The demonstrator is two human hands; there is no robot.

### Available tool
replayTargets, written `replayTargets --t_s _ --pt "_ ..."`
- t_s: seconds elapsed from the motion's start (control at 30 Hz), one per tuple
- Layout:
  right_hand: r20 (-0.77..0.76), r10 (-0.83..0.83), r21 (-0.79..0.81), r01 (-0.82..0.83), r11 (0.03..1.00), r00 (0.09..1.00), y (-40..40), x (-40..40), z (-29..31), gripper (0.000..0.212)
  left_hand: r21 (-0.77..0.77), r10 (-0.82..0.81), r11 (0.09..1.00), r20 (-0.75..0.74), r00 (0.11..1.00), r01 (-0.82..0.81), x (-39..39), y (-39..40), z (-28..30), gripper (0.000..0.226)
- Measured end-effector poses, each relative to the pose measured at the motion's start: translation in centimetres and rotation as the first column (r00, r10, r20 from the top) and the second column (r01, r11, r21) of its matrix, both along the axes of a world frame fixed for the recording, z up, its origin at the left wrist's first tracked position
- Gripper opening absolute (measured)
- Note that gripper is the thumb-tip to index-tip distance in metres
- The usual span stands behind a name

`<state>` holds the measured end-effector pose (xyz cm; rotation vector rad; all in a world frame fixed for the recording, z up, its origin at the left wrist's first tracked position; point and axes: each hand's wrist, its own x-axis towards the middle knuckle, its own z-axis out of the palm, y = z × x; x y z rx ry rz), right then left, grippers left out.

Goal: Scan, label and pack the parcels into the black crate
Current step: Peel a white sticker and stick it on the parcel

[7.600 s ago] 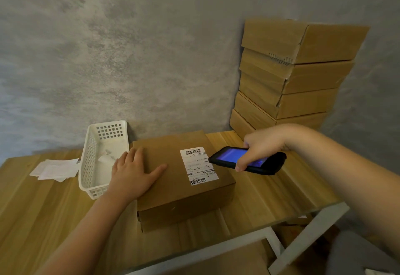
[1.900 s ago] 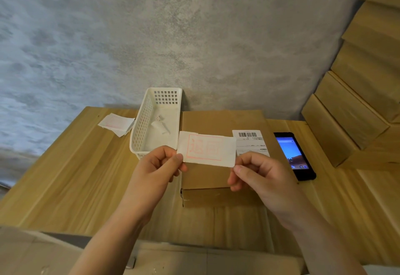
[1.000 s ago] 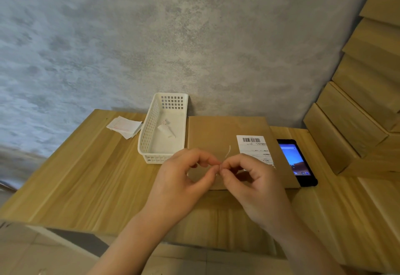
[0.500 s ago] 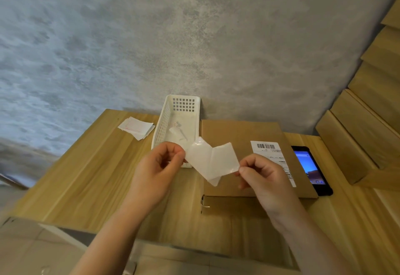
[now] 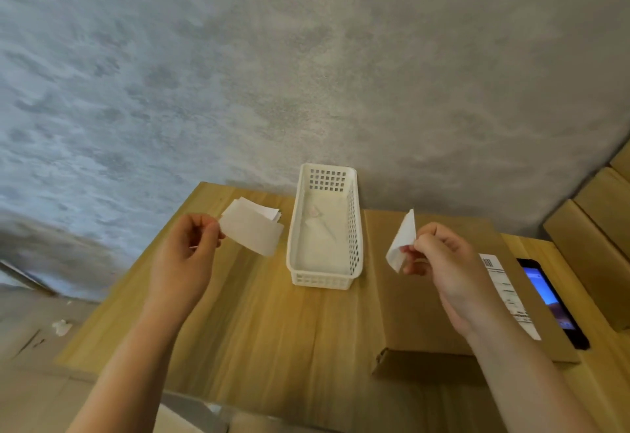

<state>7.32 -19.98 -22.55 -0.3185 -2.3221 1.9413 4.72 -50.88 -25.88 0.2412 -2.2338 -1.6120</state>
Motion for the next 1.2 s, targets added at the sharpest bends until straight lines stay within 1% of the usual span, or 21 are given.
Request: replayTargets --t_s 0.07,0.13,0.27,0.33,0.4,0.5,0.57,0.6,0.67,0.73,0.77,0.8,0.83,0.87,0.93,0.97,1.03,1.13,1.2 --pt "-0.020 0.014 0.091 -0.012 0.996 1.000 -1.0 -1.6 0.4 0.019 -0.064 0.017 0.998 0.008 1.000 -0.016 -0.4 -1.3 -0.1 0.016" --pt "-0.048 0.078 0.244 -0.064 0.968 0.996 -2.4 -3.4 0.9 0.019 -0.119 0.014 0.993 0.025 1.000 -0.011 -0.8 -2.1 -0.3 0.014" --pt "-0.040 0.183 0.563 -0.129 0.816 0.982 -5.9 -7.5 0.6 0.019 -0.121 -0.028 0.992 0.025 0.999 0.031 -1.5 -2.6 -0.9 0.016" --pt "0.034 0.212 0.671 -0.180 0.720 0.977 -7.3 -9.3 0.2 0.017 -0.125 -0.066 0.990 0.036 0.997 0.070 -1.9 -2.6 -1.1 0.017" --pt "0.119 0.229 0.726 -0.242 0.643 0.966 -8.0 -10.8 -0.5 0.016 -0.125 -0.102 0.986 0.039 0.994 0.106 -2.1 -2.5 -1.1 0.017" --pt "0.182 0.229 0.801 -0.279 0.529 0.956 -8.3 -12.3 -1.5 0.024 -0.129 -0.153 0.980 0.017 0.988 0.154 -2.3 -2.3 -1.1 0.019" --pt "0.201 0.217 0.831 -0.283 0.479 0.955 -8.2 -12.8 -2.0 0.035 -0.125 -0.188 0.974 0.002 0.982 0.187 -2.4 -2.2 -1.0 0.019" --pt "0.206 0.225 0.833 -0.291 0.470 0.952 -8.0 -13.0 -2.2 0.036 -0.127 -0.205 0.971 0.001 0.979 0.203 -2.4 -2.1 -1.0 0.019" --pt "0.204 0.244 0.831 -0.299 0.469 0.948 -7.6 -12.8 -2.1 0.026 -0.149 -0.232 0.962 0.008 0.973 0.230 -2.6 -2.0 -1.2 0.018" --pt "0.171 0.223 0.837 -0.261 0.481 0.960 -7.4 -12.0 -1.5 0.027 -0.174 -0.249 0.953 0.005 0.968 0.246 -2.8 -1.9 -1.4 0.019" --pt "0.136 0.223 0.827 -0.234 0.511 0.965 -7.4 -11.6 -1.2 0.024 -0.182 -0.256 0.951 -0.001 0.967 0.252 -2.9 -1.8 -1.4 0.019" --pt "0.090 0.233 0.800 -0.210 0.562 0.968 -7.4 -11.0 -1.0 0.017 -0.191 -0.262 0.948 -0.006 0.965 0.256 -2.9 -1.7 -1.4 0.019" --pt "0.057 0.246 0.750 -0.204 0.630 0.968 -7.7 -10.2 -0.6 0.013 -0.201 -0.265 0.945 -0.008 0.964 0.258 -2.9 -1.4 -1.3 0.020" --pt "0.042 0.262 0.682 -0.220 0.698 0.964 -8.2 -9.3 -0.3 0.013 -0.214 -0.270 0.941 -0.009 0.963 0.262 -3.0 -1.2 -1.2 0.020" --pt "0.041 0.318 0.506 -0.294 0.810 0.947 -9.3 -7.3 0.1 0.013 -0.250 -0.291 0.928 -0.024 0.956 0.276 -2.8 -0.5 -0.9 0.019" --pt "0.035 0.344 0.428 -0.325 0.843 0.938 -9.9 -6.4 0.2 0.013 -0.278 -0.303 0.918 -0.038 0.952 0.281 -2.7 0.0 -0.8 0.019" --pt "-0.002 0.357 0.319 -0.338 0.885 0.934 -10.8 -4.9 0.0 0.014 -0.368 -0.323 0.888 -0.074 0.943 0.275 -2.3 0.9 -0.4 0.016" --pt "-0.044 0.285 0.166 -0.274 0.947 0.958 -11.0 -3.7 -0.2 0.023 -0.504 -0.373 0.826 -0.148 0.916 0.254 -1.5 2.9 0.2 0.010" --pt "-0.051 0.236 0.122 -0.228 0.966 0.970 -10.2 -3.3 -0.2 0.027 -0.555 -0.421 0.788 -0.171 0.891 0.266 -1.1 4.3 0.3 0.009"
